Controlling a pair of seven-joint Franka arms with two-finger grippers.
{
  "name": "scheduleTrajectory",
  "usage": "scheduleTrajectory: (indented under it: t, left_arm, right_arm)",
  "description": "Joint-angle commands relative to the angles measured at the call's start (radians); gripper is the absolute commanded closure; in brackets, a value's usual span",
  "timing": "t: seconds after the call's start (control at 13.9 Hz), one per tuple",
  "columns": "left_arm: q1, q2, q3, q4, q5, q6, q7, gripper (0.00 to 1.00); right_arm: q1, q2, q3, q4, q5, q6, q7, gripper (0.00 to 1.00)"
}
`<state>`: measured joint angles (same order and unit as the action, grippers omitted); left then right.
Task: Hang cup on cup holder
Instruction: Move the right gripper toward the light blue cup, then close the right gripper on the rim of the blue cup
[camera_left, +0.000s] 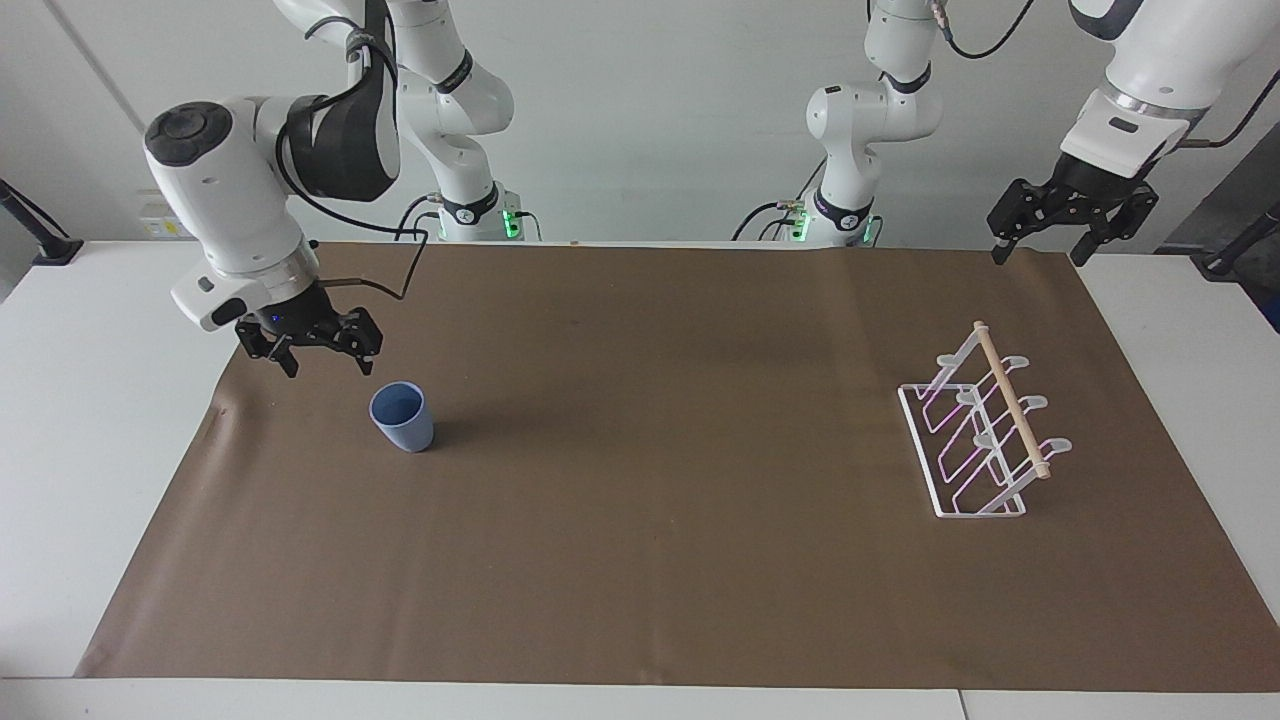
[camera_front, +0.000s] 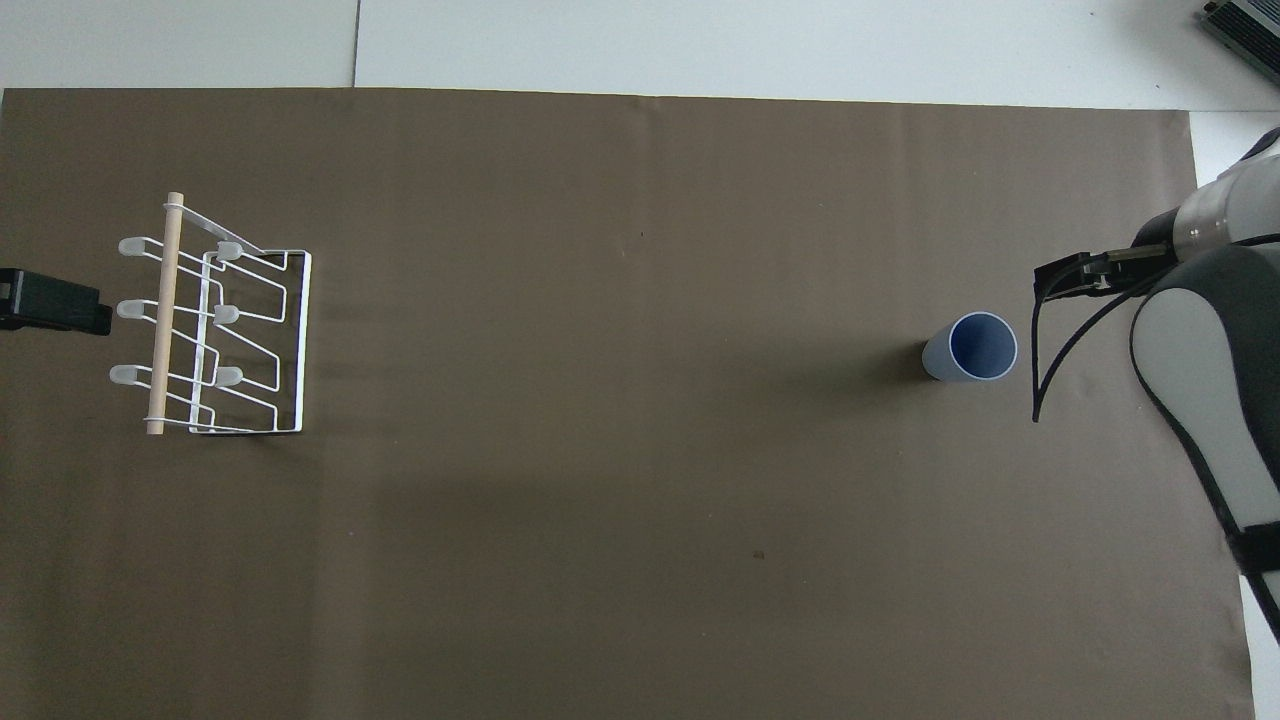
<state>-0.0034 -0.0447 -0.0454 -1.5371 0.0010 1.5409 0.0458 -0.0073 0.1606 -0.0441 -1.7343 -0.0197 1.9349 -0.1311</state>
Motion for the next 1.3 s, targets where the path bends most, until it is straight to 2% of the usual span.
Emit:
scheduleTrajectory:
  t: [0.0, 0.29, 0.58, 1.23]
  left_arm:
    - [0.014, -0.021, -0.007, -0.017, -0.003, -0.008, 0.009, 0.00]
    - [0.014, -0.021, -0.007, -0.018, -0.003, -0.008, 0.009, 0.00]
    - [0.014, -0.021, -0.007, -0.017, -0.003, -0.008, 0.009, 0.00]
    - [0.014, -0.021, -0.007, -0.017, -0.003, -0.008, 0.009, 0.00]
  right_arm:
    - [-0.013, -0.013, 0.007, -0.118, 0.024, 0.093, -0.096, 0.00]
    - [-0.017, -0.020, 0.006, -0.203, 0.024, 0.163, -0.160, 0.00]
    - [-0.025, 0.033, 0.007, -0.212, 0.027, 0.251, -0.157, 0.00]
    - [-0.042, 0.048, 0.007, -0.254, 0.041, 0.260, -0.173, 0.00]
